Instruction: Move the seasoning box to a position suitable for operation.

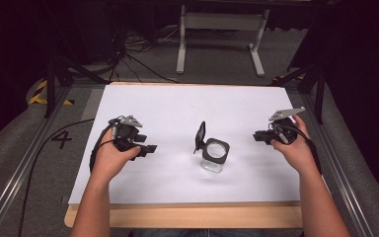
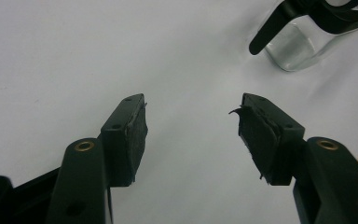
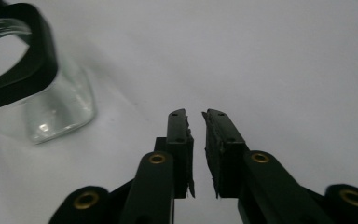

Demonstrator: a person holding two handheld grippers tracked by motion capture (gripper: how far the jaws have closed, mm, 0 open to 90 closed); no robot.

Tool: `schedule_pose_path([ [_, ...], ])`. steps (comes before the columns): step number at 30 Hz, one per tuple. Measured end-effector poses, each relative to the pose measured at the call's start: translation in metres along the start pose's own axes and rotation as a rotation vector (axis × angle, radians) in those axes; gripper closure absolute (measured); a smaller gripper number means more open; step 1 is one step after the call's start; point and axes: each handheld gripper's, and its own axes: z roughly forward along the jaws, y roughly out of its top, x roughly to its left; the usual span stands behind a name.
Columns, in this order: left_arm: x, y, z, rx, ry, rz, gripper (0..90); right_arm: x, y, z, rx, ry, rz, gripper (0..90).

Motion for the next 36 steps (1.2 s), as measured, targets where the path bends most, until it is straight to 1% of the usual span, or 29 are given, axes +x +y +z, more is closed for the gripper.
schedule_pose_path([
  [1,-0.003,0.001,0.000,0.005,-0.005,0.011,42.0,0.002,0.001,0.001,-0.010,0.028,0.002,86.4],
  [3,-0.008,0.003,-0.001,0.013,-0.016,0.032,40.6,0.007,0.003,0.004,-0.025,0.074,-0.033,89.3],
  [4,-0.011,0.005,-0.002,0.015,-0.017,0.042,40.3,0.009,0.004,0.005,-0.035,0.099,-0.043,89.6],
  [5,-0.013,0.006,-0.002,0.013,-0.021,0.052,39.7,0.011,0.005,0.005,-0.048,0.131,-0.057,89.7],
  [6,-0.015,0.007,-0.003,0.008,-0.030,0.056,39.2,0.013,0.006,0.006,-0.058,0.153,-0.075,89.8],
  [7,-0.015,0.007,-0.003,0.008,-0.030,0.056,38.8,0.013,0.006,0.006,-0.058,0.153,-0.075,89.8],
  [8,-0.018,0.009,-0.003,0.009,-0.039,0.076,38.6,0.017,0.008,0.009,-0.058,0.159,-0.088,89.8],
  [10,-0.020,0.009,-0.003,0.006,-0.035,0.071,38.5,0.018,0.009,0.010,-0.055,0.160,-0.089,89.9],
  [13,-0.023,0.010,-0.002,-0.002,-0.039,0.069,37.9,0.025,0.012,0.014,-0.053,0.174,-0.099,89.9],
  [14,-0.024,0.010,-0.002,0.000,-0.040,0.074,37.8,0.027,0.013,0.016,-0.050,0.182,-0.102,89.9],
  [17,-0.025,0.010,-0.002,-0.004,-0.047,0.073,37.6,0.037,0.017,0.024,-0.033,0.200,-0.133,89.9],
  [18,-0.024,0.010,-0.002,0.005,-0.047,0.082,37.6,0.040,0.018,0.028,-0.026,0.199,-0.148,89.8],
  [20,-0.024,0.009,-0.003,0.006,-0.042,0.078,37.5,0.043,0.021,0.032,-0.018,0.208,-0.155,89.9],
  [26,-0.025,0.009,-0.002,0.008,-0.042,0.083,37.3,0.043,0.020,0.044,0.000,0.221,-0.170,89.8],
  [28,-0.025,0.009,0.000,0.008,-0.042,0.080,37.1,0.042,0.020,0.048,0.005,0.218,-0.179,89.8],
  [31,-0.025,0.008,0.002,0.009,-0.046,0.080,37.1,0.041,0.018,0.054,0.007,0.239,-0.185,89.9],
  [36,-0.025,0.008,0.002,0.009,-0.043,0.079,36.9,0.041,0.017,0.059,0.015,0.241,-0.195,90.0],
])
